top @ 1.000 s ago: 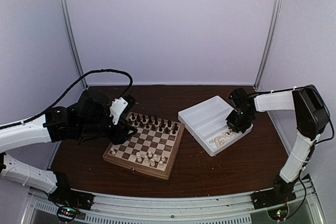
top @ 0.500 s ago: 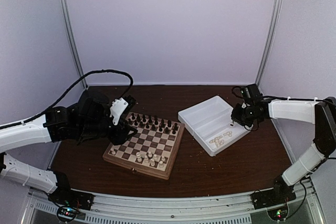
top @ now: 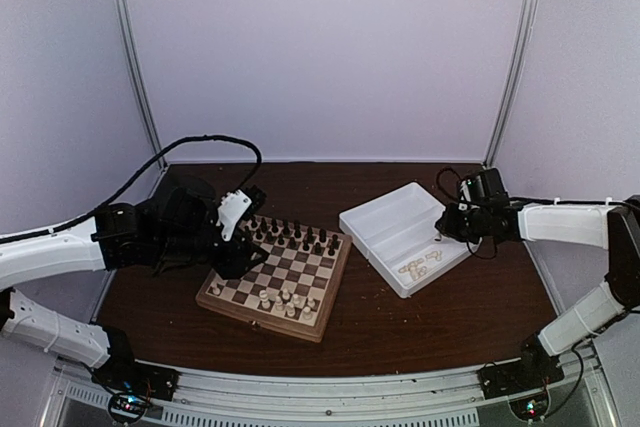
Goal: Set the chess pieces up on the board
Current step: Pick up the chess piece from the storage box.
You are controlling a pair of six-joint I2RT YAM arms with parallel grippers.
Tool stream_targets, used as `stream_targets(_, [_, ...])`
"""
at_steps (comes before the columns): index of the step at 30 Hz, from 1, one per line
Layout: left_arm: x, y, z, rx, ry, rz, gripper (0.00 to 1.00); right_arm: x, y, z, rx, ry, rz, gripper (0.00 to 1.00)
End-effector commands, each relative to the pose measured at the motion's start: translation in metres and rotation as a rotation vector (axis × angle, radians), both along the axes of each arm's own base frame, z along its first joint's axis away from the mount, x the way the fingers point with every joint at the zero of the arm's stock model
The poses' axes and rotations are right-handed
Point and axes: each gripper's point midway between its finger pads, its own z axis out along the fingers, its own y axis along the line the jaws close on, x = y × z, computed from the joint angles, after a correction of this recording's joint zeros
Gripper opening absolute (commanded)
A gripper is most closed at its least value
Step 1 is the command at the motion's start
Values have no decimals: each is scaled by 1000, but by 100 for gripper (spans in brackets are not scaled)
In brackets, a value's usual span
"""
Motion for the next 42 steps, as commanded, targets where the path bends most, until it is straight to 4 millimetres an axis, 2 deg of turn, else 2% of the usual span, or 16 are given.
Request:
stream_targets(1, [6,-14,20,-84,-8,-7,52,3,6,-11,24,6,26,14])
stream_targets(6, [5,-12,18,-77,0,-4,52,8,14,-24,54,27,39,14])
stream_targets(14, [4,-10,21,-75,1,3,52,32,37,-21,138,-14,100,13])
stream_targets(26, [5,-11,20,-71,0,6,52,30,35,-12,119,-51,112,13])
stream_targets(42, [5,-8,21,-64,-2,12,52,37,42,-39,156,1,100,12])
